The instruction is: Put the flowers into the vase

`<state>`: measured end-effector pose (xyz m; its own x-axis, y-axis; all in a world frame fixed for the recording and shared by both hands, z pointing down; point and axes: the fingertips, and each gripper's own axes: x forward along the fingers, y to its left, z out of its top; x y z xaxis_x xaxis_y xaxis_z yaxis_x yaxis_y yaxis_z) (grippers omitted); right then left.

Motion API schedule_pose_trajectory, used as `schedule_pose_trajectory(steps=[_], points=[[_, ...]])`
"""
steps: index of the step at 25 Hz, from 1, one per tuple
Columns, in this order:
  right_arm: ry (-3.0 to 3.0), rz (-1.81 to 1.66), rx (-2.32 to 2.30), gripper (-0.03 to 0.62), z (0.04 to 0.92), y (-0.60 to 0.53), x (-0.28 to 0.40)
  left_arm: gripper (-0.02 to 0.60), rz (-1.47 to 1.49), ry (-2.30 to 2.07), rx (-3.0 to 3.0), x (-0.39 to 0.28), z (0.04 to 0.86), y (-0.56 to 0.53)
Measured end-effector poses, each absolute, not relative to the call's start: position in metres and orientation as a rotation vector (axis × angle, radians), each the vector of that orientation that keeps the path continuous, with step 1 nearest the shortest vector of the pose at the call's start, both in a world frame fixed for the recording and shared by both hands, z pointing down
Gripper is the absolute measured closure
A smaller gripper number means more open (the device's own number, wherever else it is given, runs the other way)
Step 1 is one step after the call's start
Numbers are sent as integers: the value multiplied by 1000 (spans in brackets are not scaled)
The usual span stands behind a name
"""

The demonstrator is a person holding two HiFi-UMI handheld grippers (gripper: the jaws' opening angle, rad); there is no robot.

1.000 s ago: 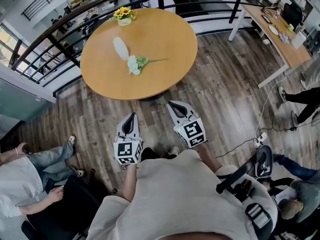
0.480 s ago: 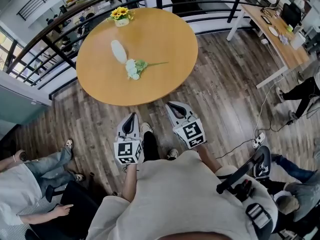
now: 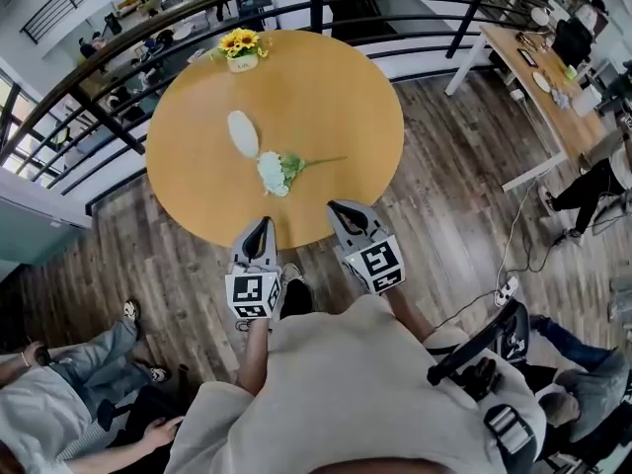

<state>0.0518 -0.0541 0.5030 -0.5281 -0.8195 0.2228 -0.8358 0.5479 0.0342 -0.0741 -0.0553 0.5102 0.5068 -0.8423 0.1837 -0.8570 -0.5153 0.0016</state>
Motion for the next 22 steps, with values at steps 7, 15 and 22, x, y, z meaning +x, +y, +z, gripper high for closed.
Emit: schedule_pose_trajectory(steps=[7, 15, 22], points=[[-2544, 124, 1393, 586, 495, -112, 22, 574, 233, -1462, 2642, -99, 502, -111], [-2519, 115, 1404, 586, 492, -156, -9, 575, 229, -1398, 2669, -120, 501, -157], [-2488, 166, 1374, 586, 510, -173, -7, 574, 258, -1373, 2635, -118, 513, -172]])
